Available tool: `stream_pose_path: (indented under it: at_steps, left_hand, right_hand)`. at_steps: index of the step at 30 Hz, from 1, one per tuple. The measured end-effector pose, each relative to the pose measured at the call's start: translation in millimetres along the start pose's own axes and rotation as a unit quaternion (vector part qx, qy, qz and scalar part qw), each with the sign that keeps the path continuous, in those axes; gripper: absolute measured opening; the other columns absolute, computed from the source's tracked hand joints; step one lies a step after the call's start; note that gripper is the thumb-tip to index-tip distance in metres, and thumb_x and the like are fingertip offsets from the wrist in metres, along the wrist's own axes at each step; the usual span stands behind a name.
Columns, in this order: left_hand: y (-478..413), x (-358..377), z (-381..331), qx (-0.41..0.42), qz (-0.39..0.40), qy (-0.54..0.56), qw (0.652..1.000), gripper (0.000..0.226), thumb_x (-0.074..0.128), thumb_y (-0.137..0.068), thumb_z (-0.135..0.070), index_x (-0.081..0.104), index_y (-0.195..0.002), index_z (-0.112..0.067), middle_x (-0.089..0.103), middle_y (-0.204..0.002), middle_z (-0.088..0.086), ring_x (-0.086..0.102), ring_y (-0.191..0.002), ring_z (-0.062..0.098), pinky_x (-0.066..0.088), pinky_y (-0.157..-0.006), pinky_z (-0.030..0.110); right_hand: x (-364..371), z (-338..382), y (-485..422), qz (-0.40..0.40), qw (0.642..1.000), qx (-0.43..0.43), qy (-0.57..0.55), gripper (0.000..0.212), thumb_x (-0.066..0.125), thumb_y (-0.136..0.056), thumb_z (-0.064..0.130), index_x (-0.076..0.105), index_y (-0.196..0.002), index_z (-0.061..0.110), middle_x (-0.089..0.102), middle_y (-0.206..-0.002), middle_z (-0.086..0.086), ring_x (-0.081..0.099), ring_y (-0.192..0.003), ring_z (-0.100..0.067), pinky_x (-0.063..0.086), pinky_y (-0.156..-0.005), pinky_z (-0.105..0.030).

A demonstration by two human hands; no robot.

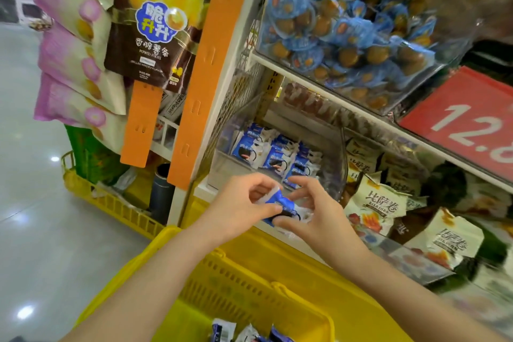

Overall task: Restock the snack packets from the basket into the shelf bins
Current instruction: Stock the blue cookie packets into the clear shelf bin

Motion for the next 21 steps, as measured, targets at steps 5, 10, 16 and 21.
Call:
stream_pose_path:
  at_steps: [5,10,16,21]
  left_hand:
    - [-8,2,-4,0.042,-0.027,-0.037,0.998,0.032,0.066,-0.083,-0.016,0.055,-0.101,-0.04,0.061,-0.096,-0.021,0.055,-0.089,-0.011,0.041,-0.073,-0.001]
    - [-37,-23,-3,0.081,-0.081,-0.149,0.982,0.027,0.053,-0.092,-0.017,0.053,-0.119,-0.023,0.056,-0.116,-0.009,0.049,-0.108,0.003,0.039,-0.094,0.019]
    - [-68,-17,20,0.135,-0.043,-0.4,0.906,0.03,0.035,-0.098,-0.034,0.055,-0.116,-0.02,0.059,-0.117,-0.004,0.048,-0.107,0.014,0.029,-0.094,0.03]
    - [-75,-17,28,0.18,-0.065,-0.45,0.872,0.05,0.02,-0.096,-0.042,0.065,-0.097,-0.021,0.067,-0.093,-0.006,0.053,-0.087,0.013,0.033,-0.084,0.032]
  right_hand:
    - [-7,2,-9,0.014,0.996,-0.027,0.08,0.028,0.07,-0.076,0.041,0.05,-0.095,0.047,0.051,-0.084,0.031,0.047,-0.084,0.022,0.039,-0.068,-0.003]
    - [-44,-21,-59,-0.103,0.991,0.038,0.076,0.039,0.065,-0.083,0.035,0.057,-0.118,0.02,0.062,-0.112,0.004,0.056,-0.087,-0.005,0.043,-0.073,-0.019]
    - [-20,-53,-132,-0.078,0.984,0.102,0.123,0.046,0.064,-0.087,0.033,0.054,-0.126,0.012,0.061,-0.123,-0.008,0.06,-0.098,-0.02,0.044,-0.08,-0.027]
    - [20,-81,-171,0.029,0.976,0.126,0.178,0.05,0.066,-0.085,0.033,0.052,-0.127,0.008,0.056,-0.128,-0.013,0.055,-0.114,-0.026,0.046,-0.092,-0.035]
Point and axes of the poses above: each hand's wrist, its own y-axis away from the middle knuckle, its own x-axis out of the palm, z = x × y, the point moved 8 cm from there along -y, towards the middle knuckle
